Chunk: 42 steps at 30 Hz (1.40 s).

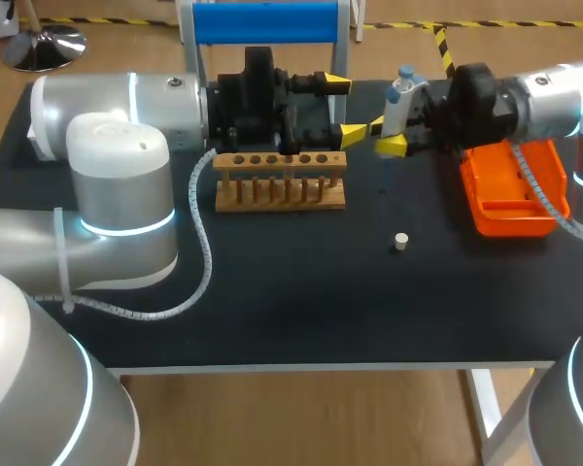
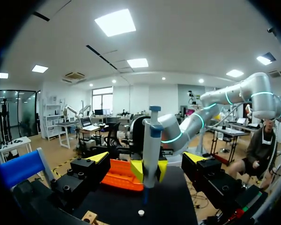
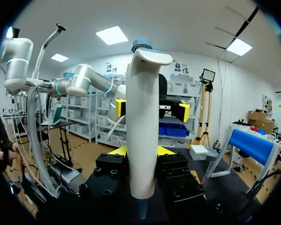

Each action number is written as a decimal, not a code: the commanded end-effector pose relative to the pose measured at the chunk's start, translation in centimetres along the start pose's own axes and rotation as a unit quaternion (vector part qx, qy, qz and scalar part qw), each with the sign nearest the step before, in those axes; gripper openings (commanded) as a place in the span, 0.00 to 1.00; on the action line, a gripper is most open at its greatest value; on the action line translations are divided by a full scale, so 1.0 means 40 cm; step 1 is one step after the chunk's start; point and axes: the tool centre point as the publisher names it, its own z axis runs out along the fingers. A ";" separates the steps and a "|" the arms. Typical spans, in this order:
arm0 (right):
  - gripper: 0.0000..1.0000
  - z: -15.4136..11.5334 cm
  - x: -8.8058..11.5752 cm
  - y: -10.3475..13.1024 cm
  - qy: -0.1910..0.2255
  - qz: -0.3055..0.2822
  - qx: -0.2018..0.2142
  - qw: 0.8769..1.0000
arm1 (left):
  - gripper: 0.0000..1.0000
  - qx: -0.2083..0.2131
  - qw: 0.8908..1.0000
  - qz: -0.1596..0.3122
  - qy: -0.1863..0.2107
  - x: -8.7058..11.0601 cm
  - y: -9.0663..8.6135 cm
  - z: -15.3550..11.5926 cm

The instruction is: Invert the test tube, pick up the pipette, mount the tip to pipette, aspirate from beaker and dispense into the tube, eject the tip, return the pipette, and cap with the stopper.

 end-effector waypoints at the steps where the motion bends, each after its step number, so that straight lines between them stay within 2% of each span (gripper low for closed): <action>1: 0.00 0.029 -0.008 -0.001 0.000 -0.001 -0.001 1.000 | 1.00 0.001 1.000 0.001 -0.003 0.002 0.002 0.004; 17: 0.00 0.114 -0.019 0.015 -0.016 0.000 -0.007 1.000 | 1.00 0.001 1.000 0.001 -0.003 0.002 0.002 0.004; 35: 0.00 0.137 -0.030 0.012 -0.047 0.001 -0.008 0.999 | 1.00 0.001 1.000 0.001 -0.003 0.002 0.002 0.004; 37: 0.00 0.139 -0.031 0.012 -0.048 0.001 -0.008 0.999 | 0.84 0.001 1.000 0.001 -0.003 0.002 0.002 0.004; 41: 0.00 0.143 -0.034 0.014 -0.052 0.001 -0.009 0.999 | 0.76 0.001 1.000 0.001 -0.003 0.002 0.002 0.004; 42: 0.00 0.144 -0.035 0.014 -0.055 0.000 -0.010 0.998 | 0.68 0.001 1.000 0.001 -0.003 0.002 0.002 0.004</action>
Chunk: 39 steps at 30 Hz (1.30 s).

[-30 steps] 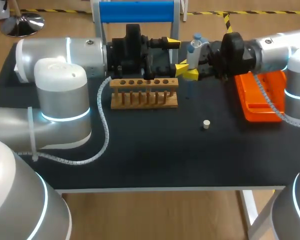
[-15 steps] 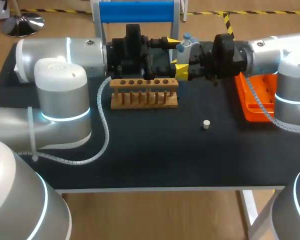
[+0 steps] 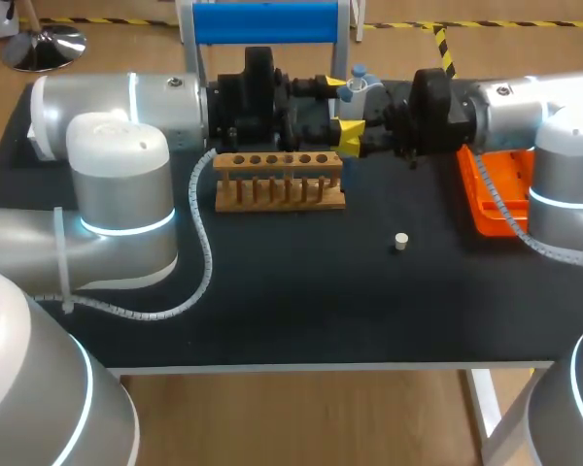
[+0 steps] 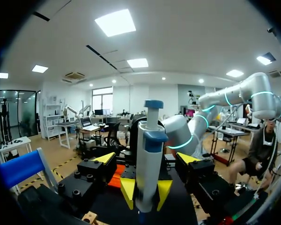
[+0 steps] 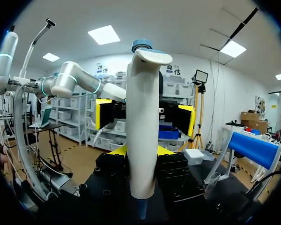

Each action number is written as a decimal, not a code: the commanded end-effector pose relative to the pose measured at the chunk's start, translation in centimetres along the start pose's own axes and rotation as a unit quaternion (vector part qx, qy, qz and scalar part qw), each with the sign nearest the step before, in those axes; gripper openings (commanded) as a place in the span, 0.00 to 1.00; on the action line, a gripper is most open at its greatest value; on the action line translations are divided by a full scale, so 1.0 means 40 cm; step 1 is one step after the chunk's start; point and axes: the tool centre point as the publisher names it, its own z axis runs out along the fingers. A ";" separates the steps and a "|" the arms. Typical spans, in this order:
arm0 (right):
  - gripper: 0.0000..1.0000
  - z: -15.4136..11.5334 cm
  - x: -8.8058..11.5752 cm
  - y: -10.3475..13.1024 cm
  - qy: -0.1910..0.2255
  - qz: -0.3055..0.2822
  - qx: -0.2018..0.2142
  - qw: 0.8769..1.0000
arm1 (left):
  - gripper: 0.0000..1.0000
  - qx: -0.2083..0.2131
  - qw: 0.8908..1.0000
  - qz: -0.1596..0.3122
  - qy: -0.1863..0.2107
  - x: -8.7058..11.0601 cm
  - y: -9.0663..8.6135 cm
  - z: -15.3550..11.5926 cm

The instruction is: Invert the test tube, pick up the pipette, mount the tip to pipette, aspirate from beaker and dispense into the tube, eject the tip, return the pipette, and cap with the stopper.

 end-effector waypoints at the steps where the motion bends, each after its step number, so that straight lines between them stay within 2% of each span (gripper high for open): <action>1: 0.00 0.006 0.003 0.002 -0.007 -0.001 -0.001 1.000 | 0.51 0.001 1.000 0.001 -0.003 0.002 0.002 0.004; 3: 0.00 0.007 0.002 0.002 -0.009 -0.002 -0.002 1.000 | 0.44 0.001 1.000 0.001 -0.003 0.002 0.002 0.004; 5: 0.00 0.009 0.002 0.003 -0.010 -0.001 -0.002 1.000 | 0.41 0.001 1.000 0.001 -0.003 0.002 0.002 0.004; 6: 0.00 0.009 0.002 0.003 -0.011 -0.001 -0.002 1.000 | 0.30 0.001 1.000 0.001 -0.003 0.002 0.002 0.004; 8: 0.00 0.010 0.001 0.003 -0.012 -0.002 -0.003 1.000 | 0.22 0.001 1.000 0.001 -0.003 0.002 0.002 0.004; 9: 0.00 0.011 0.001 0.003 -0.012 -0.002 -0.003 1.000 | 0.00 0.001 1.000 0.001 -0.003 0.002 0.002 0.004; 18: 0.00 0.013 0.000 0.002 -0.010 0.000 -0.001 1.000 | 0.00 0.001 1.000 0.001 -0.003 0.002 0.002 0.004; 19: 0.15 0.013 0.000 0.001 -0.010 0.001 0.000 1.000 | 0.00 0.001 1.000 0.001 -0.003 0.002 0.002 0.004; 20: 0.43 0.014 0.000 0.001 -0.009 0.002 0.000 1.000 | 0.00 0.001 1.000 0.001 -0.003 0.002 0.002 0.004; 21: 0.98 0.014 -0.001 0.000 -0.008 0.004 0.002 1.000 | 0.00 0.001 1.000 0.001 -0.003 0.002 0.002 0.004; 29: 1.00 -0.009 0.008 -0.006 0.002 0.008 0.002 1.000 | 0.00 0.001 1.000 0.001 -0.003 0.002 0.002 0.004; 39: 1.00 -0.102 0.011 -0.005 0.008 0.005 0.002 1.000 | 0.00 0.001 1.000 0.001 -0.003 0.002 0.002 0.004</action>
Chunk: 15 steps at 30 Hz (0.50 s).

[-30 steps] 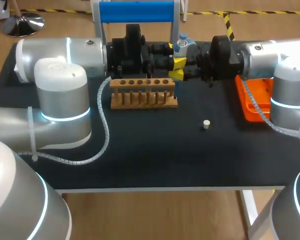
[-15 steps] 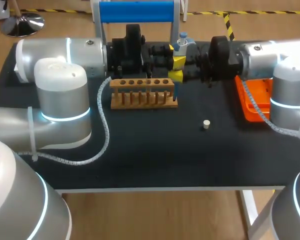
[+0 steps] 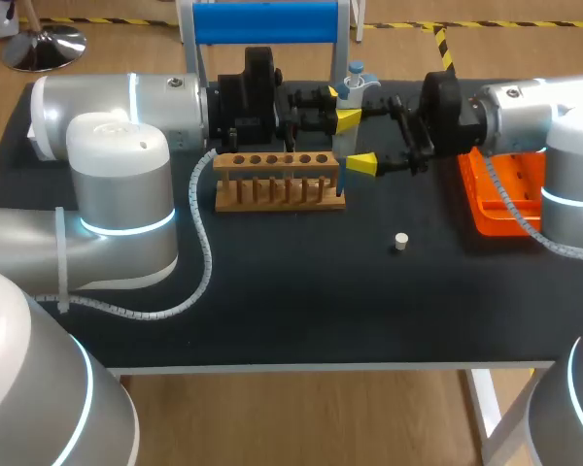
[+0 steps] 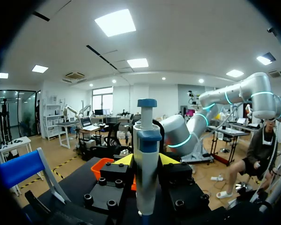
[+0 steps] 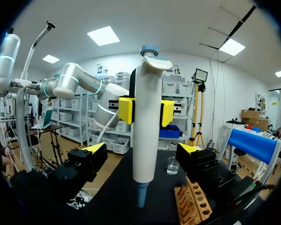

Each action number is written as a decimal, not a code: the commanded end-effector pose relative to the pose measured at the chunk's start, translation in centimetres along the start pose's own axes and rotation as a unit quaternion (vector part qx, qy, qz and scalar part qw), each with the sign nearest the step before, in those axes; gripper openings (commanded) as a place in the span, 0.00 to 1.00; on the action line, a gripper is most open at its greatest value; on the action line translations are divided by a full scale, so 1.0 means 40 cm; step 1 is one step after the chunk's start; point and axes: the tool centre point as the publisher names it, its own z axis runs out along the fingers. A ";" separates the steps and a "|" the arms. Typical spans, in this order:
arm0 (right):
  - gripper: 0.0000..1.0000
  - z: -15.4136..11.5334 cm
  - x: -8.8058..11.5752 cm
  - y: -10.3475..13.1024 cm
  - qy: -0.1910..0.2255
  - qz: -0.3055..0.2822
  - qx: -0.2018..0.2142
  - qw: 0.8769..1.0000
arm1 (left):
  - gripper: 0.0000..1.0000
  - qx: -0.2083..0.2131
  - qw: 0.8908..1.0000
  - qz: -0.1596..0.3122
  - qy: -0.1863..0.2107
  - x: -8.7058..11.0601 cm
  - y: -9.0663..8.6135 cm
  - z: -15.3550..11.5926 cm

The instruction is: Invert the test tube, pick up the pipette, mount the tip to pipette, aspirate from beaker and dispense into the tube, eject the tip, return the pipette, and cap with the stopper.

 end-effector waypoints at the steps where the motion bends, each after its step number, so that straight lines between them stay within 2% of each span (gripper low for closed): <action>1: 1.00 -0.063 -0.001 0.008 0.000 -0.004 0.003 1.000 | 0.00 0.001 1.000 0.001 -0.002 0.002 0.001 0.004; 9: 1.00 -0.156 -0.062 0.009 -0.040 -0.006 0.012 0.999 | 0.00 0.001 1.000 0.001 -0.002 0.002 0.001 0.004; 15: 1.00 -0.179 -0.131 0.009 -0.061 -0.009 0.030 0.998 | 0.00 0.001 1.000 0.001 -0.002 0.002 0.001 0.004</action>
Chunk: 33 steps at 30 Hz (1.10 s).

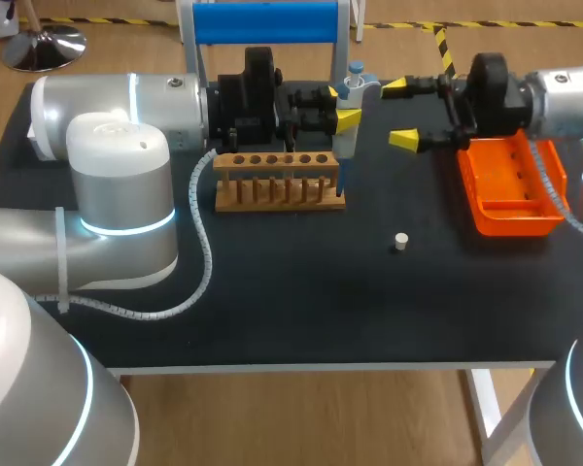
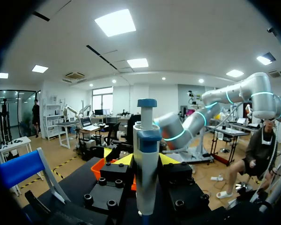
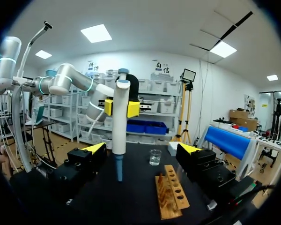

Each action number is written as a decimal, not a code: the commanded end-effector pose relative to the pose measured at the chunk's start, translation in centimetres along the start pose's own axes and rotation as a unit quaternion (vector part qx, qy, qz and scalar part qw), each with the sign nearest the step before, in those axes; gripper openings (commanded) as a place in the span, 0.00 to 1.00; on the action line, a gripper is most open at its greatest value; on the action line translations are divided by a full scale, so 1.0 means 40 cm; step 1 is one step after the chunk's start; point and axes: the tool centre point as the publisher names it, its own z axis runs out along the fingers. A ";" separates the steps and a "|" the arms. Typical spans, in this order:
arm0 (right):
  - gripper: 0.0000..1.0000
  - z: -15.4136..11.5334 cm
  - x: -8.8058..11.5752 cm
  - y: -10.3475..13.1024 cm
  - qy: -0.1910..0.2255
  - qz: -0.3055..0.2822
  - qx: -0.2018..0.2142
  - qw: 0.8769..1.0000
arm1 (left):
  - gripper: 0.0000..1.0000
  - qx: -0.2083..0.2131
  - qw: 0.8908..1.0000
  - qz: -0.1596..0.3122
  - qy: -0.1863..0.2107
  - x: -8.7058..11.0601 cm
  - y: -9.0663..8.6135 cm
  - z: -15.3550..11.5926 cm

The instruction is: Invert the test tube, pick up the pipette, mount the tip to pipette, aspirate from beaker and dispense into the tube, eject the tip, return the pipette, and cap with the stopper.

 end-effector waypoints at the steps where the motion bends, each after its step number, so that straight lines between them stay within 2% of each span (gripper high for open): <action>1: 1.00 0.001 -0.045 0.007 -0.004 0.000 0.011 1.000 | 0.00 0.001 1.000 0.001 -0.002 0.002 0.001 0.004; 21: 1.00 0.108 -0.315 0.001 -0.060 0.020 0.066 0.996 | 0.00 0.001 1.000 0.001 -0.002 0.002 0.001 0.004; 33: 1.00 0.141 -0.408 -0.036 -0.088 0.037 0.094 0.991 | 0.00 0.001 1.000 0.001 -0.002 0.002 0.001 0.004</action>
